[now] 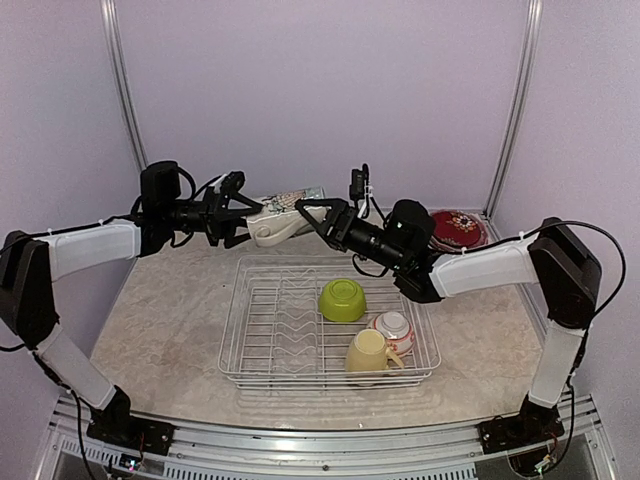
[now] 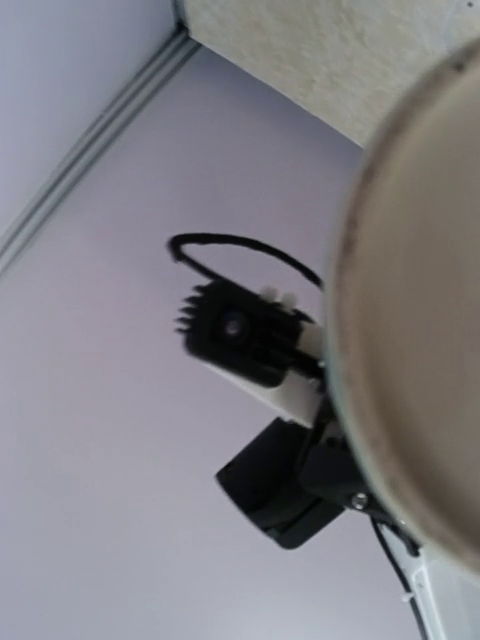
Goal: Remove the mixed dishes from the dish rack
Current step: Pass from the right arm to the left
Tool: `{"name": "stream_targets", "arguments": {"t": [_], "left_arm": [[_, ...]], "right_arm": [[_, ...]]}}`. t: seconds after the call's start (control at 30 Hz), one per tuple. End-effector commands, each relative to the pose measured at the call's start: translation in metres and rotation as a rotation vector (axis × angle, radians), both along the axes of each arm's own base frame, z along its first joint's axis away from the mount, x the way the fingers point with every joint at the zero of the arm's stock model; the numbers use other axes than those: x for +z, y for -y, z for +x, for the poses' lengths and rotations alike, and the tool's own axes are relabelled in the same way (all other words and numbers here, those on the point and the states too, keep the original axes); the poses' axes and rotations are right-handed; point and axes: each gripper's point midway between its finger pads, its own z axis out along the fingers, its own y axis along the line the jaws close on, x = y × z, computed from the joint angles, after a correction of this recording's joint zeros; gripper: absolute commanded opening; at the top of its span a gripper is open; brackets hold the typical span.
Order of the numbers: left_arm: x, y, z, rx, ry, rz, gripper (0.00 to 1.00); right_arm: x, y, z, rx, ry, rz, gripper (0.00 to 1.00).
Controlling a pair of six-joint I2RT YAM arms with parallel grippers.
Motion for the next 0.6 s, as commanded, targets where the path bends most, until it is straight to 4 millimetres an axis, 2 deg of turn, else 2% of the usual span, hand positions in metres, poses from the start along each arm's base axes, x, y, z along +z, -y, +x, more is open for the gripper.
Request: {"name": "stream_targets", "arguments": {"t": [0.0,0.3,0.47,0.5,0.57], "left_arm": [[0.007,0.002,-0.007,-0.036,0.039,-0.025,0.54],[0.010,0.003,-0.010,-0.077,0.032,-0.057,0.23],[0.014,0.003,-0.011,-0.078,0.048,-0.061,0.00],[0.015,0.002,-0.011,-0.077,0.054,-0.062,0.00],[0.017,0.002,-0.012,-0.076,0.066,-0.065,0.00]], "right_arm": [[0.059,-0.001,-0.022,0.059,0.130,0.183,0.00],[0.046,-0.009,-0.018,0.058,0.130,0.195,0.00],[0.036,-0.012,-0.015,0.063,0.116,0.198,0.00],[0.033,-0.013,-0.014,0.062,0.111,0.193,0.01],[0.028,-0.014,-0.012,0.057,0.098,0.181,0.20]]}}
